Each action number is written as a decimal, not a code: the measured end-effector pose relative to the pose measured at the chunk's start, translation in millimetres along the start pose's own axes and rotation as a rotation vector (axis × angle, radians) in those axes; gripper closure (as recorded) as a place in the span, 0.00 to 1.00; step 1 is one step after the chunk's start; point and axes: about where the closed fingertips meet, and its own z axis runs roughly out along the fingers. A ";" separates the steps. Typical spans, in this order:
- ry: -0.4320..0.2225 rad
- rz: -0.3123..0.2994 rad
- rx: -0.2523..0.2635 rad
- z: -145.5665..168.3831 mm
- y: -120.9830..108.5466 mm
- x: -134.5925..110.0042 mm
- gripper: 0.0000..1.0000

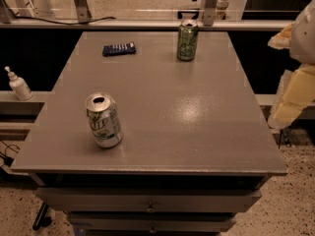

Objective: Knock 7up can over

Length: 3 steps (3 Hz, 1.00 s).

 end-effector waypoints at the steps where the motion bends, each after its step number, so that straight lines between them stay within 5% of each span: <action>1: -0.087 0.017 0.006 16.6 2.9 -19.2 0.00; 3: -0.393 0.042 -0.067 86.6 31.3 -101.5 0.00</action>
Offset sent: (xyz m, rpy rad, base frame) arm 0.0222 0.1396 -0.0783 0.4616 -0.0450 0.0776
